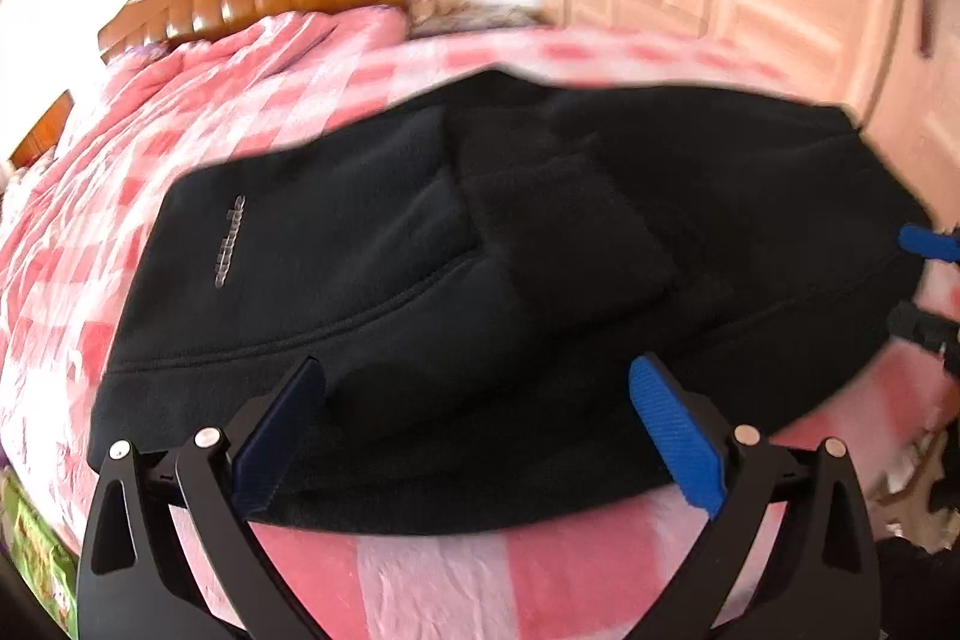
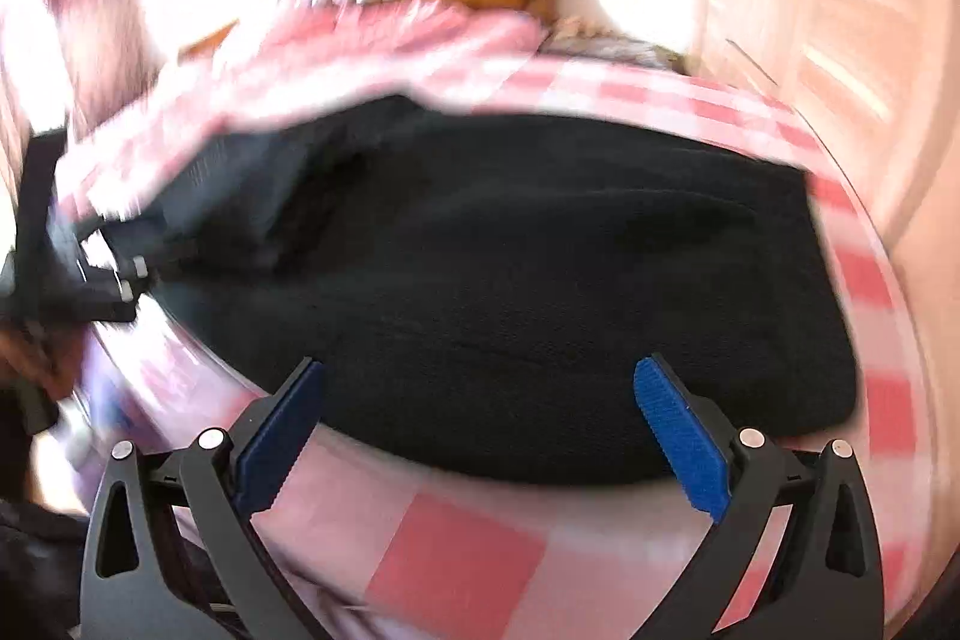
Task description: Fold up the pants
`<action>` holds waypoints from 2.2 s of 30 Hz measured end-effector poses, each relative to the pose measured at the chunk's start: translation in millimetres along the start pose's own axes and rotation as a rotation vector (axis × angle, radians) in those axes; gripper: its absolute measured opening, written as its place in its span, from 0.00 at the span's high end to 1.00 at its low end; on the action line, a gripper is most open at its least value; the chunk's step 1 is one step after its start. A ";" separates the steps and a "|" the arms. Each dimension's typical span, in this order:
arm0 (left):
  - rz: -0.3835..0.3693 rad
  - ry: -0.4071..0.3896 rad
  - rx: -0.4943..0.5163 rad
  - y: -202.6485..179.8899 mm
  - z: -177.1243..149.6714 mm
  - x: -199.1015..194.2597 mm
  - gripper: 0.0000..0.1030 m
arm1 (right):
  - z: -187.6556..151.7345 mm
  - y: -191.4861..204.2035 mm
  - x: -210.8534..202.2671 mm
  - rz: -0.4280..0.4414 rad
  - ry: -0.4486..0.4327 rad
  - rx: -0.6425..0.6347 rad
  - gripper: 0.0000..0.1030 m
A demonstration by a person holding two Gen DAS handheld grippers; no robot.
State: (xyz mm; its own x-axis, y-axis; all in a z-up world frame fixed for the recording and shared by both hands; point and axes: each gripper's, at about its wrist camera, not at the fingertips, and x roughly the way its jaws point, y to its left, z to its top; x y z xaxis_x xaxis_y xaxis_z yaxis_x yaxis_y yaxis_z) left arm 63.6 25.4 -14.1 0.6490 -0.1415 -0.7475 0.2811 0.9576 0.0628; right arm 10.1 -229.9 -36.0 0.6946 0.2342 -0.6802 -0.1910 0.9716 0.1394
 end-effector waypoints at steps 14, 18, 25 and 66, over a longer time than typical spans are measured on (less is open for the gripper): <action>0.044 0.086 -0.032 -10.9 31.2 53.2 0.01 | -18.3 -92.2 11.2 0.119 0.080 0.580 0.04; 0.026 0.077 -0.047 -6.7 26.4 54.3 0.01 | -11.0 -88.5 18.9 0.160 0.118 0.627 0.04; 0.015 0.063 -0.037 -5.5 22.3 54.1 0.01 | -11.2 -100.3 22.3 0.132 -0.014 0.802 0.08; 0.056 0.670 0.993 -350.7 148.8 95.9 0.73 | -2.9 -11.8 0.3 -0.270 -0.287 0.180 0.04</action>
State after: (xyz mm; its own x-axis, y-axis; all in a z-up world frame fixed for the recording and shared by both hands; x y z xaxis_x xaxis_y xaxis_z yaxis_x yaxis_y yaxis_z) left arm 132.5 -361.4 -9.4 0.2635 0.3354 -0.9045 0.8781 0.3047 0.3688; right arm 10.6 -241.4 -39.9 0.8725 -0.0541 -0.4856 0.1301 0.9837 0.1242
